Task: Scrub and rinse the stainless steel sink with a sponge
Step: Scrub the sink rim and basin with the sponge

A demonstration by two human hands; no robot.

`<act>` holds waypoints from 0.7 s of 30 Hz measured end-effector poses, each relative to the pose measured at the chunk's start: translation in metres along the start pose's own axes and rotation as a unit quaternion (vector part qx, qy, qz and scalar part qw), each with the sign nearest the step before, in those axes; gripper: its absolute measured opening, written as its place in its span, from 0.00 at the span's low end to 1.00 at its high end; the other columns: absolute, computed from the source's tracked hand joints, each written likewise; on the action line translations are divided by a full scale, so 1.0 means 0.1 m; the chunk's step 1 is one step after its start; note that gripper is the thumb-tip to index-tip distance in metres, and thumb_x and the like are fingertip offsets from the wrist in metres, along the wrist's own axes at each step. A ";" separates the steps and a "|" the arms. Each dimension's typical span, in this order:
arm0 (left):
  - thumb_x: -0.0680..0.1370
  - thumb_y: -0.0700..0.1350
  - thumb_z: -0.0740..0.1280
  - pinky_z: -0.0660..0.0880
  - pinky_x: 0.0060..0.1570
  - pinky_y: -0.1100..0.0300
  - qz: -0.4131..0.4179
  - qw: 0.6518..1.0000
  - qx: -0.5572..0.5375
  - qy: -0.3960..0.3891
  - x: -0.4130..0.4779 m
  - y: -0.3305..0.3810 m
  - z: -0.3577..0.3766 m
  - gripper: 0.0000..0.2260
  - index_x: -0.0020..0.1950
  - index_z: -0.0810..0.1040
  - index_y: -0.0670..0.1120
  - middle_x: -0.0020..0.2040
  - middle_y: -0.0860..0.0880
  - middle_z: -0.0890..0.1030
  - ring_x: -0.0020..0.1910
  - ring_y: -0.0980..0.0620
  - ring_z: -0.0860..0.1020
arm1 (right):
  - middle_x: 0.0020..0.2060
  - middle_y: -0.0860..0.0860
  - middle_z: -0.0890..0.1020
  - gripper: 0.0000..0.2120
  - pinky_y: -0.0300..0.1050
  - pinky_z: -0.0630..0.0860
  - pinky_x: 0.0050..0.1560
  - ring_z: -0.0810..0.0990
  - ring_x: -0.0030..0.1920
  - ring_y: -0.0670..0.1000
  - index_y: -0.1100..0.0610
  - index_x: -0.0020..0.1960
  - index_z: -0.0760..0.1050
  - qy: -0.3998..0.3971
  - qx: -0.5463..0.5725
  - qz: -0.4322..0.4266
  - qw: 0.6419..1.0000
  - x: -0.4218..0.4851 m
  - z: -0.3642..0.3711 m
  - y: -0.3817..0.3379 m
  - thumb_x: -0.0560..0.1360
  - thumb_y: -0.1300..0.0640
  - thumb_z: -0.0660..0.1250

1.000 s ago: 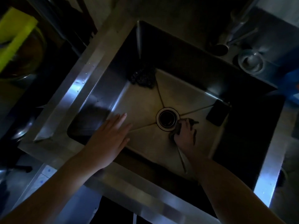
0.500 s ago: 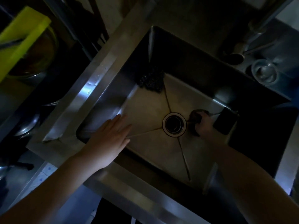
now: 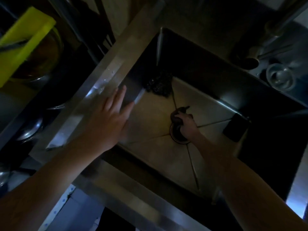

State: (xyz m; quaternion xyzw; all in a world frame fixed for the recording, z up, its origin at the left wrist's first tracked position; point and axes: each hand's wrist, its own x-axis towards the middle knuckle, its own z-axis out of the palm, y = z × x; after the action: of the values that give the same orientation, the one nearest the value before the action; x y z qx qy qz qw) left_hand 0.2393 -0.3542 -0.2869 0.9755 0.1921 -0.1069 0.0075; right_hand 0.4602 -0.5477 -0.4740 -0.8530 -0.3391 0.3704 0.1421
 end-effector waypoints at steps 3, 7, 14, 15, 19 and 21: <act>0.75 0.47 0.65 0.58 0.68 0.41 -0.017 1.000 -0.012 0.000 0.12 -0.13 -0.07 0.25 0.71 0.67 0.43 0.74 0.34 0.57 0.72 0.35 0.59 | 0.69 0.58 0.70 0.27 0.43 0.64 0.68 0.69 0.69 0.58 0.59 0.67 0.71 0.075 0.088 0.048 0.992 0.00 -0.11 -0.01 0.71 0.75 0.58; 0.77 0.49 0.62 0.55 0.70 0.44 -0.019 0.999 -0.019 -0.033 0.19 -0.24 -0.08 0.24 0.72 0.66 0.45 0.76 0.38 0.56 0.74 0.39 0.58 | 0.64 0.61 0.75 0.25 0.37 0.68 0.59 0.74 0.63 0.60 0.62 0.67 0.71 0.176 0.177 0.139 0.958 0.19 -0.36 0.02 0.72 0.75 0.59; 0.78 0.49 0.59 0.57 0.71 0.49 0.027 0.999 -0.025 -0.030 0.28 -0.36 -0.18 0.21 0.70 0.68 0.45 0.74 0.42 0.62 0.73 0.45 0.62 | 0.64 0.63 0.74 0.23 0.48 0.66 0.69 0.71 0.66 0.62 0.62 0.66 0.72 0.129 0.113 0.116 0.978 0.71 -0.52 -0.10 0.73 0.74 0.60; 0.78 0.50 0.58 0.56 0.71 0.50 0.028 0.999 -0.028 -0.033 0.29 -0.36 -0.19 0.21 0.71 0.67 0.45 0.75 0.42 0.62 0.73 0.46 0.62 | 0.65 0.63 0.74 0.22 0.51 0.67 0.69 0.71 0.66 0.63 0.62 0.66 0.73 0.098 0.084 0.089 0.988 0.72 -0.47 -0.14 0.73 0.73 0.60; 0.79 0.50 0.58 0.55 0.72 0.51 0.022 0.999 -0.035 -0.034 0.29 -0.35 -0.21 0.22 0.72 0.64 0.46 0.76 0.43 0.59 0.73 0.47 0.61 | 0.65 0.59 0.74 0.20 0.51 0.65 0.69 0.70 0.67 0.60 0.61 0.63 0.75 -0.043 -0.029 -0.053 0.997 0.48 -0.23 -0.27 0.73 0.72 0.62; 0.78 0.48 0.61 0.56 0.69 0.51 0.019 0.998 -0.054 -0.019 0.28 -0.33 -0.27 0.19 0.69 0.70 0.45 0.74 0.42 0.62 0.70 0.45 0.65 | 0.69 0.57 0.70 0.24 0.47 0.61 0.70 0.65 0.70 0.58 0.60 0.64 0.73 -0.078 -0.088 -0.099 0.988 0.27 -0.18 -0.23 0.71 0.75 0.60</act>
State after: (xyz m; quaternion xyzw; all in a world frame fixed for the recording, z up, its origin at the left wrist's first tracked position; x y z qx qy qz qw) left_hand 0.2578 -0.3121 -0.2652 0.9750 0.1787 -0.1151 0.0655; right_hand 0.4761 -0.5124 -0.4648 -0.7931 -0.4628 0.3887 0.0756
